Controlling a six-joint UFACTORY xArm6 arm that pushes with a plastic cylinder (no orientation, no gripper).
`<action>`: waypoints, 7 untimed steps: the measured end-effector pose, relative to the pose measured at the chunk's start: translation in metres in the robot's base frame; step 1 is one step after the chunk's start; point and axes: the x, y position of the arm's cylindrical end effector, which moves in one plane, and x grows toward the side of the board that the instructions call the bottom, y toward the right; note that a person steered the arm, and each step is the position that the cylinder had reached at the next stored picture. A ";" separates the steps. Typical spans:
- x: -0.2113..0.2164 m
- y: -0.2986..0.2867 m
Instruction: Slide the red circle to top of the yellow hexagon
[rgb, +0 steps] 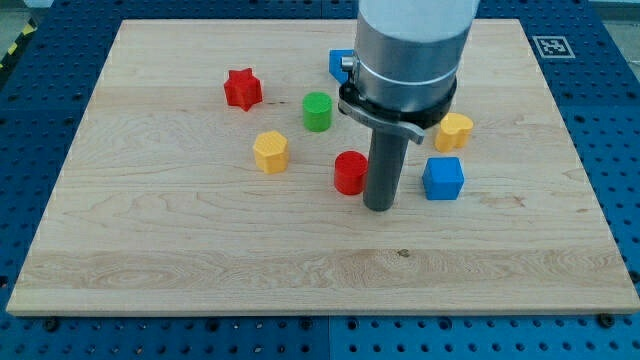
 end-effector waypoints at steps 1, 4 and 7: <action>-0.011 -0.007; -0.017 -0.034; -0.078 -0.062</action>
